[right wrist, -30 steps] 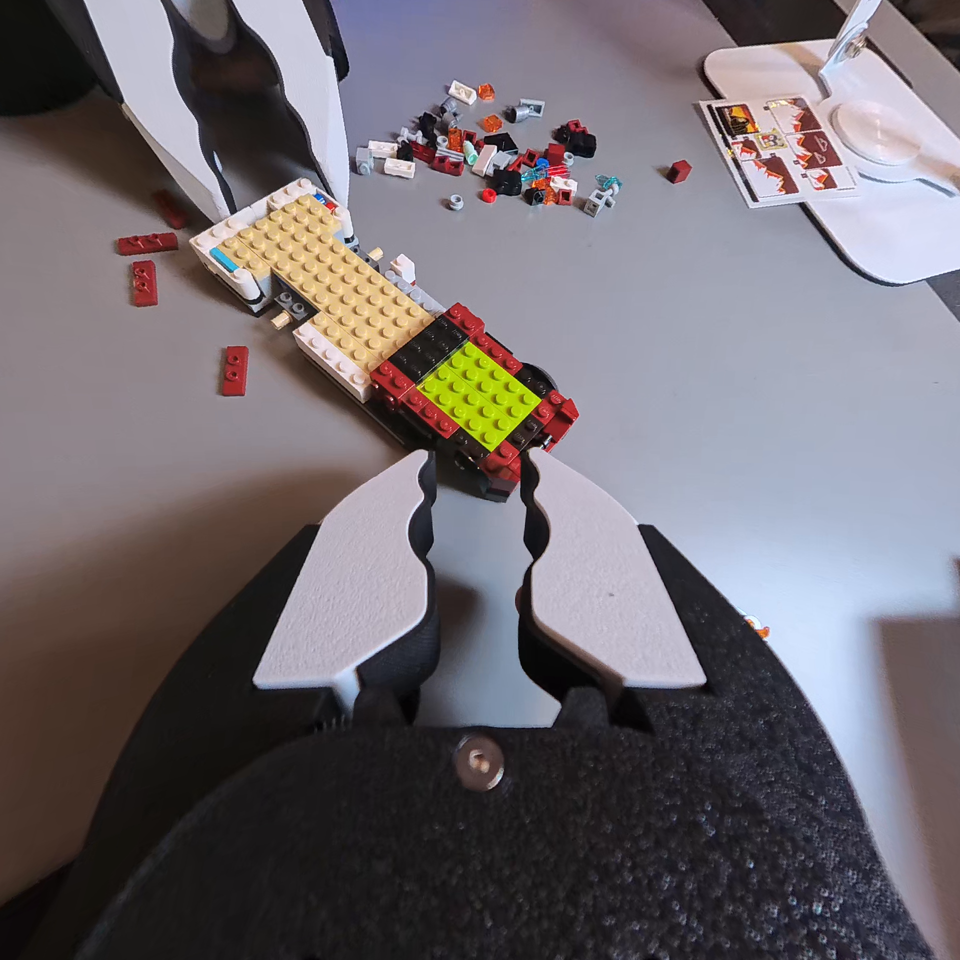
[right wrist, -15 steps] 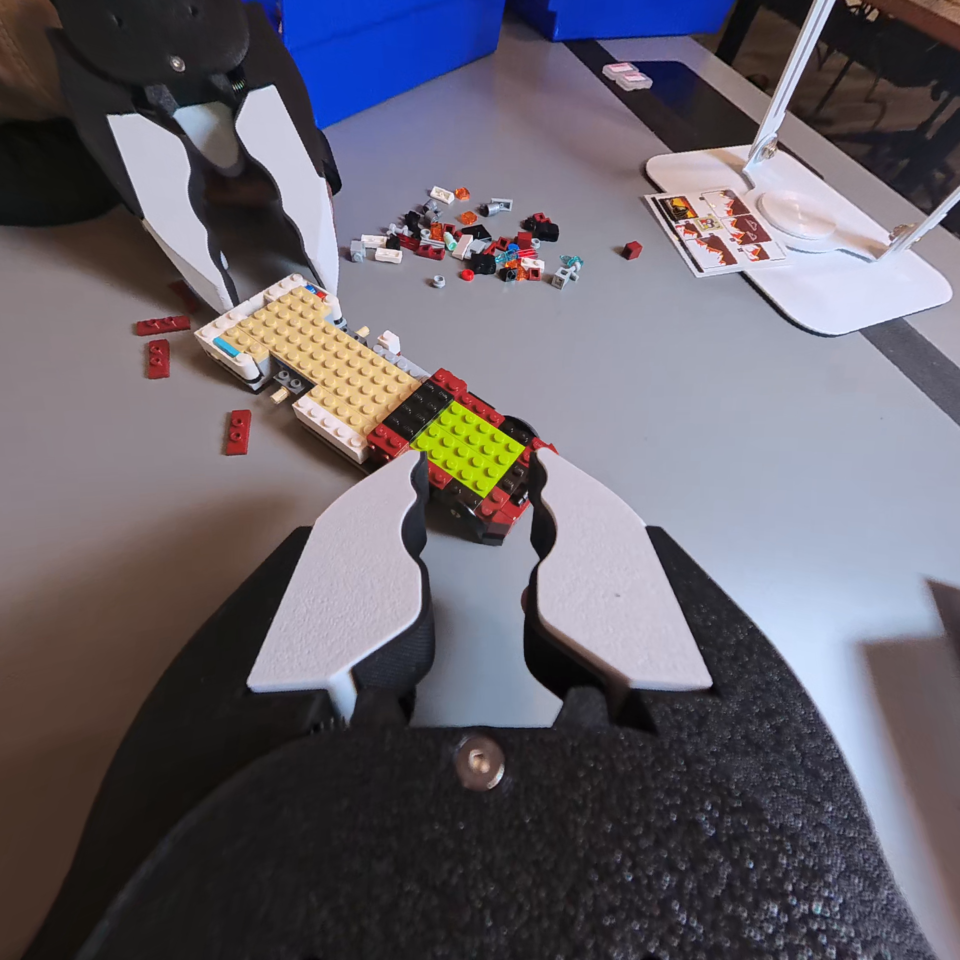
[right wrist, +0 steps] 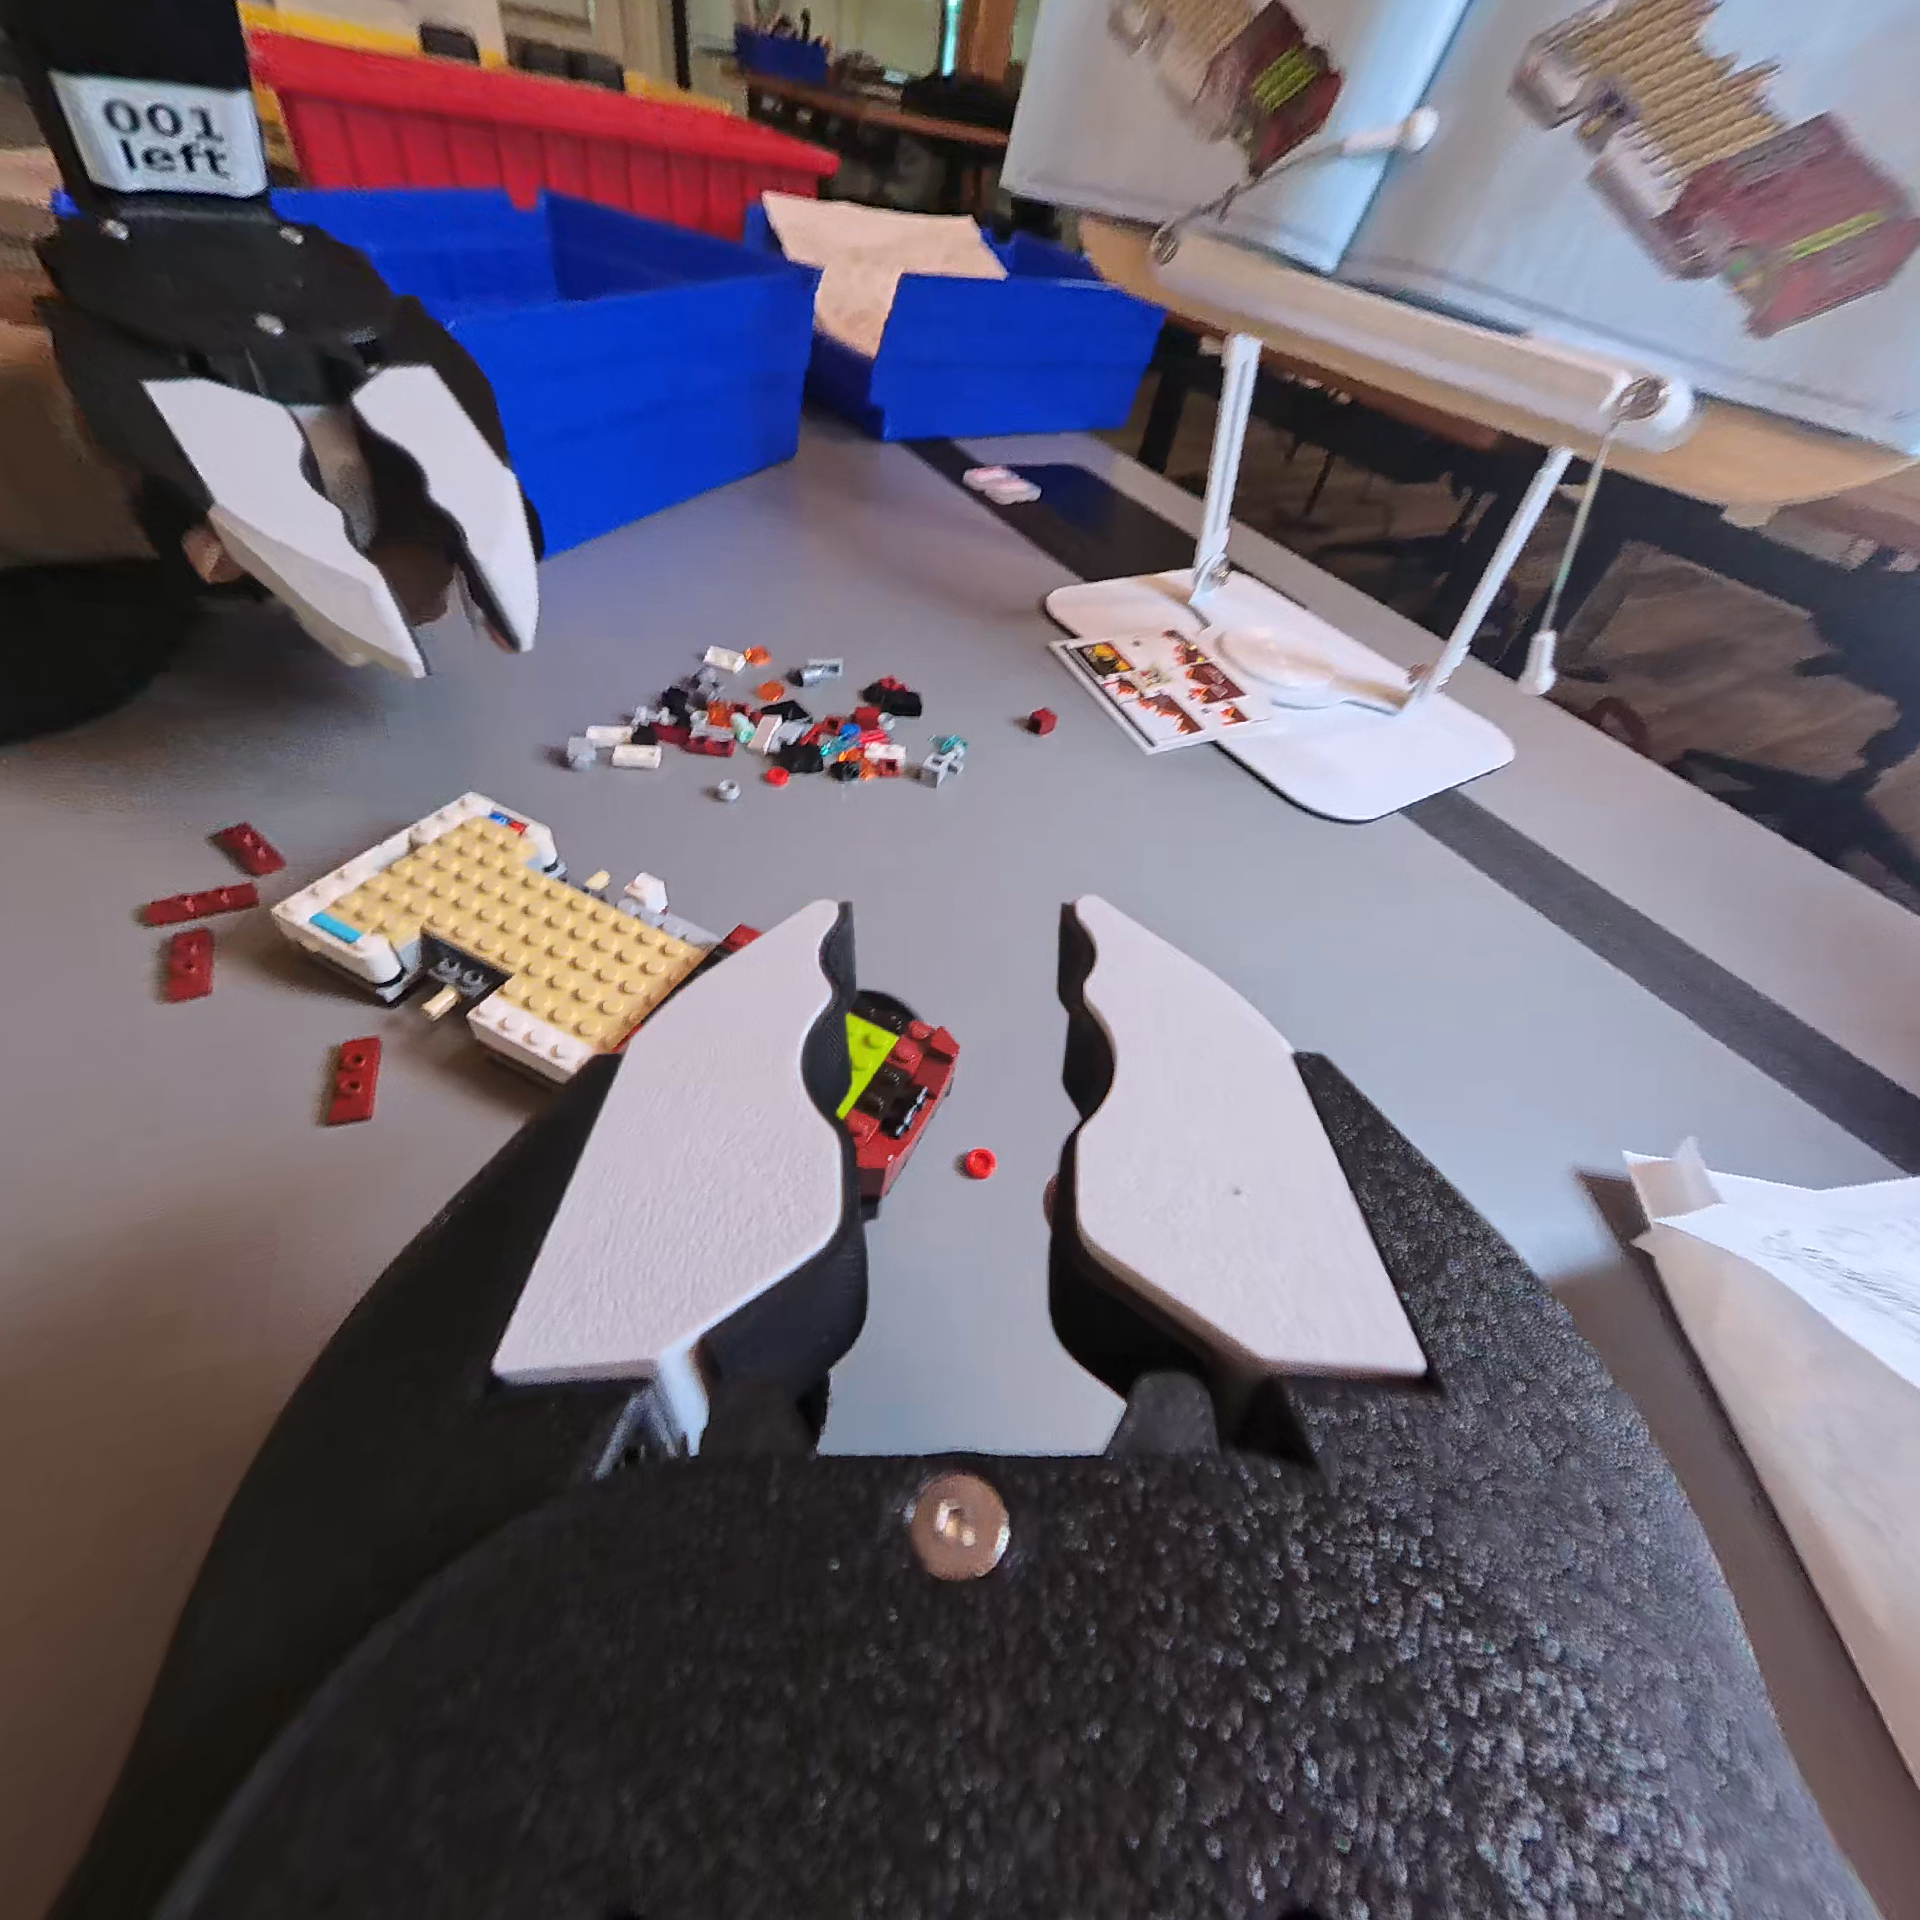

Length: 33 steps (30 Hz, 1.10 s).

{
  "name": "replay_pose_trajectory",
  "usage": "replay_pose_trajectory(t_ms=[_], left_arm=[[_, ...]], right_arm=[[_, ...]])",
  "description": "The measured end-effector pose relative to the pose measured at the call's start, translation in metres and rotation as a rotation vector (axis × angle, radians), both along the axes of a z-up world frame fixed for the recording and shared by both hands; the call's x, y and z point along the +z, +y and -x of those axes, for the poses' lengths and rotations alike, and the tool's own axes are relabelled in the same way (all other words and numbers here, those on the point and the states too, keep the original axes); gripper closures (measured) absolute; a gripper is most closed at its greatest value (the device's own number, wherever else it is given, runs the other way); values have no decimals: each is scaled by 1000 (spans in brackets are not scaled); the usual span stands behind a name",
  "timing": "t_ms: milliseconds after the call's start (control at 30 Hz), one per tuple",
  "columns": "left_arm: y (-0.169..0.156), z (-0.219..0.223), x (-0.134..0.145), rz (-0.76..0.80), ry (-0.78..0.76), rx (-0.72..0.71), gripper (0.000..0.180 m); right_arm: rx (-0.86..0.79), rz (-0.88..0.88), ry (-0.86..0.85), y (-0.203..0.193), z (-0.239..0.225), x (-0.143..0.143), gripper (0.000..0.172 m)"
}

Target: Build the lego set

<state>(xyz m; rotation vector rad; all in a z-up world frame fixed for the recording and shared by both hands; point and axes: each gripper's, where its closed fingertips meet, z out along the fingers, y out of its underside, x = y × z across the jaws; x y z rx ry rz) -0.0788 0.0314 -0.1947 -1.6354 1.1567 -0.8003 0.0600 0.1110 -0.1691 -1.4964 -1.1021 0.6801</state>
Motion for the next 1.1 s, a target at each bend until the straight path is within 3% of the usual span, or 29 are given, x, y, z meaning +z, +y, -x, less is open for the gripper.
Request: replay_pose_trajectory(t_ms=[167,400,567,867,933,1100], left_arm=[[25,20,21,-77,-82,175,180],[38,33,20,-90,-69,266,180],[36,28,10,-93,-18,229,179],[20,7,-12,48,25,108,140],[13,2,-21,83,58,69,131],[-11,-12,-35,137,126,-51,129]], right_arm=[[-55,-17,79,7,-7,13,134],[-54,-18,66,6,-3,8,139],[-39,-11,42,4,2,0,139],[65,-9,-25,-14,9,-1,147],[175,80,-111,-34,15,-12,147],[425,229,-398,-102,32,-59,147]])
